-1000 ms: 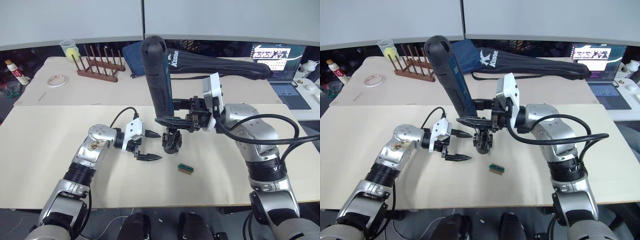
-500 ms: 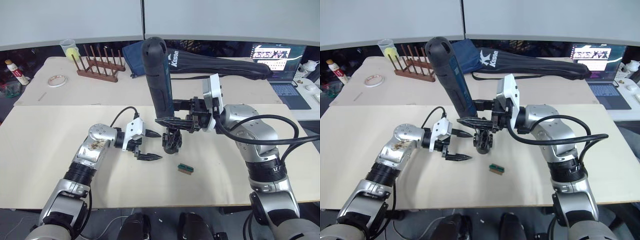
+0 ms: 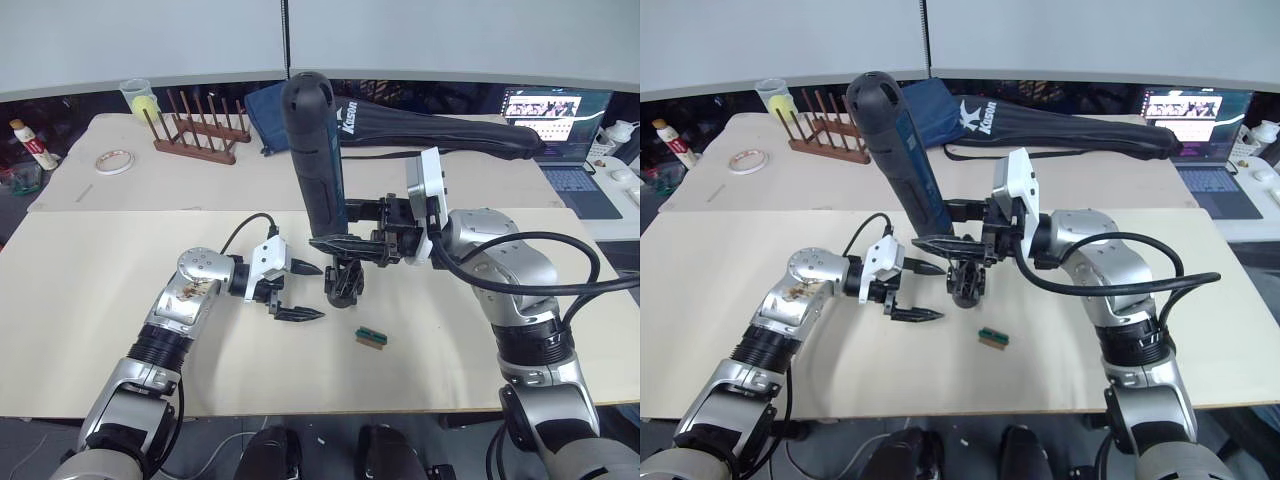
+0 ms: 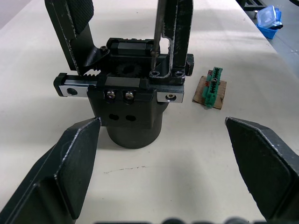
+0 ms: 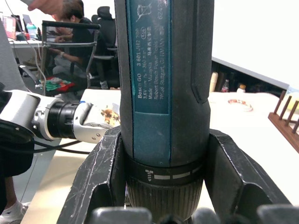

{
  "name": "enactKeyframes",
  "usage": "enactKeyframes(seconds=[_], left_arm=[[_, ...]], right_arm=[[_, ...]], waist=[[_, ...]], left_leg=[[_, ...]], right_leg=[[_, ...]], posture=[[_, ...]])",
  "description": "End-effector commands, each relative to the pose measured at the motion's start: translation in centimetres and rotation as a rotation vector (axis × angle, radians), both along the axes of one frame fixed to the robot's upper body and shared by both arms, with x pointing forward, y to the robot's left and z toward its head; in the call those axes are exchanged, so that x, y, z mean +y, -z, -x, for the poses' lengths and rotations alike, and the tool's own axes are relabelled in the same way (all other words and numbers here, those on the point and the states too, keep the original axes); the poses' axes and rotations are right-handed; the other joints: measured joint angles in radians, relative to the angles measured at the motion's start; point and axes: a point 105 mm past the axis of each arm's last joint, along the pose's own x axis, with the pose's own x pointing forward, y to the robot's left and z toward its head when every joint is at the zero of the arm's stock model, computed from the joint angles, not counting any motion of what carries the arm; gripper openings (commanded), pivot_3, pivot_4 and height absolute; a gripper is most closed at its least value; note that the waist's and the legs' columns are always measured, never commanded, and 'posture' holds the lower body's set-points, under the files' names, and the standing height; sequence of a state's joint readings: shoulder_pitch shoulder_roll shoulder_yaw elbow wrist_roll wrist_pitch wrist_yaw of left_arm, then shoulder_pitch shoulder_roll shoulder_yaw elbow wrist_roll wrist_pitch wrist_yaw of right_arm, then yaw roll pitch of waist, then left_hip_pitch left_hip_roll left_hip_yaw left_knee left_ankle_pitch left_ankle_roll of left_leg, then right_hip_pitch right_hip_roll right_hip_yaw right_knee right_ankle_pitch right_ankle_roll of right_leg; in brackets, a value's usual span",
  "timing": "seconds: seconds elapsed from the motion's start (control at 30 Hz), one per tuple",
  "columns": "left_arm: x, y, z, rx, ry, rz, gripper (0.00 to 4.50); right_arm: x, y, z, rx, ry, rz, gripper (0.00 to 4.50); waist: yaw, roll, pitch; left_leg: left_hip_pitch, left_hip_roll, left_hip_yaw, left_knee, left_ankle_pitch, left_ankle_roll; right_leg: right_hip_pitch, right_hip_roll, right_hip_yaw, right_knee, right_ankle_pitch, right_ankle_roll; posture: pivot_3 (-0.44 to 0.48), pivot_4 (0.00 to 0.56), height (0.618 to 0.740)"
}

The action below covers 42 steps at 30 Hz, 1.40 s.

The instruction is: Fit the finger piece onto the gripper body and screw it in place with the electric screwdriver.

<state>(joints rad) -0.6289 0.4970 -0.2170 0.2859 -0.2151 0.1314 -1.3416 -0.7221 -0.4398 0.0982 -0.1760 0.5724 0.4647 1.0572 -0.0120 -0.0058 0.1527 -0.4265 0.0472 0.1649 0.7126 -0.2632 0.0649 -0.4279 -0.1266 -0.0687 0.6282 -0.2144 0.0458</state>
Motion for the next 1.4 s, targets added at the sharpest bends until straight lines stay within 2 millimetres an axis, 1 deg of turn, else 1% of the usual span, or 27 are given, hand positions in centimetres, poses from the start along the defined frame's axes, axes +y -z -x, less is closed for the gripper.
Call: enactKeyframes(seconds=[0.03,0.33,0.6,0.87,1.23,1.4], left_arm=[[-0.4,-0.9,-0.1,-0.047,0.015,0.014,4.5],[-0.3,-0.8,-0.1,-0.047,0.012,0.013,4.5],[-0.2,-0.8,-0.1,-0.048,0.009,0.011,4.5],[-0.2,-0.9,-0.2,-0.049,0.009,0.013,4.5],[-0.3,-0.9,-0.2,-0.049,0.01,0.014,4.5],[-0.2,-0.9,-0.2,-0.049,0.007,0.012,4.5]], right_arm=[[-0.2,-2.2,0.9,-0.074,-0.014,-0.051,1.91],[-0.2,-1.7,0.4,-0.06,0.004,-0.039,1.91],[-0.2,-1.6,0.4,-0.044,-0.003,-0.048,1.91],[-0.5,-0.8,0.5,-0.03,0.0,-0.041,1.91],[-0.1,-0.9,0.3,-0.037,0.005,-0.039,1.91],[-0.3,-0.6,0.1,-0.036,0.009,-0.037,1.91]], waist=[[0.0,0.0,0.0],[0.0,0.0,0.0],[0.0,0.0,0.0],[0.0,0.0,0.0],[0.0,0.0,0.0],[0.001,0.0,0.0]], left_leg=[[0.0,0.0,0.0,0.0,0.0,0.0],[0.0,0.0,0.0,0.0,0.0,0.0],[0.0,0.0,0.0,0.0,0.0,0.0],[0.0,0.0,0.0,0.0,0.0,0.0],[0.0,0.0,0.0,0.0,0.0,0.0],[0.0,0.0,0.0,0.0,0.0,0.0]], right_leg=[[0.0,0.0,0.0,0.0,0.0,0.0],[0.0,0.0,0.0,0.0,0.0,0.0],[0.0,0.0,0.0,0.0,0.0,0.0],[0.0,0.0,0.0,0.0,0.0,0.0],[0.0,0.0,0.0,0.0,0.0,0.0],[0.0,0.0,0.0,0.0,0.0,0.0]], posture=[[0.0,0.15,0.74],[0.0,0.15,0.74],[0.0,0.15,0.74],[0.0,0.15,0.74],[0.0,0.15,0.74],[0.0,0.15,0.74]])
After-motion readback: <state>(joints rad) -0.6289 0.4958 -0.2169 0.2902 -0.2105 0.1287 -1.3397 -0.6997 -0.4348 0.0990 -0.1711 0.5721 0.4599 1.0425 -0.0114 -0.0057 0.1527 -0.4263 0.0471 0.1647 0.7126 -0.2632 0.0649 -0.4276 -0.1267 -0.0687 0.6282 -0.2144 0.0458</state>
